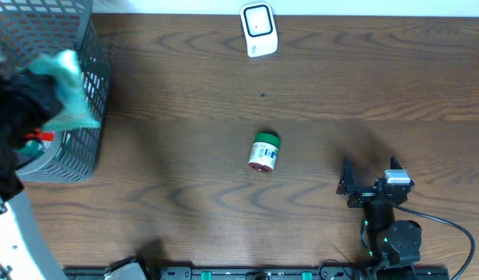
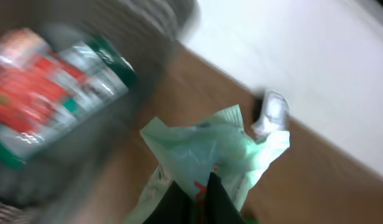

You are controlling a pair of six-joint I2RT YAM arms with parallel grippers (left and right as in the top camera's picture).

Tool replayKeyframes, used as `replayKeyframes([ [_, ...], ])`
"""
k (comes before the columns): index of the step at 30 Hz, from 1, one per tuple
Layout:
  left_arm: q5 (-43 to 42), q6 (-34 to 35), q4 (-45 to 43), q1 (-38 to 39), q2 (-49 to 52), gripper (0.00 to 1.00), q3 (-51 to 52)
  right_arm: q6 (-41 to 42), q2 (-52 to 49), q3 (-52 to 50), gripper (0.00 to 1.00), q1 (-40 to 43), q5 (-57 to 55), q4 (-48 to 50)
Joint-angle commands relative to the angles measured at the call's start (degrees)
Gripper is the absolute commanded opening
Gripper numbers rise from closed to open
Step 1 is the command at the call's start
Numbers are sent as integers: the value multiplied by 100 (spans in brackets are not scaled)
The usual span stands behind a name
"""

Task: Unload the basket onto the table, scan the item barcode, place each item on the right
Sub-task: 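Grasp the light green wipes pack and lift it out, then carry the wipes pack toward the scanner beside the jar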

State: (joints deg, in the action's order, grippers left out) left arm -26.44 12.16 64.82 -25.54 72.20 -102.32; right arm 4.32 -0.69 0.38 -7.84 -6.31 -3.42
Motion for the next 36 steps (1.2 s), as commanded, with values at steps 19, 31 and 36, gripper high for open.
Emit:
replayKeyframes([
  [19, -470, -911, 483, 2426, 776, 7, 509, -26, 26, -7, 99, 68, -72, -17],
  [31, 4509, 459, -302, 4350, 949, 7, 1488, -24, 26, -7, 99, 68, -70, -17],
  [36, 6041, 706, -1119, 5027, 1040, 7, 2406, -24, 26, -7, 99, 68, -70, -17],
])
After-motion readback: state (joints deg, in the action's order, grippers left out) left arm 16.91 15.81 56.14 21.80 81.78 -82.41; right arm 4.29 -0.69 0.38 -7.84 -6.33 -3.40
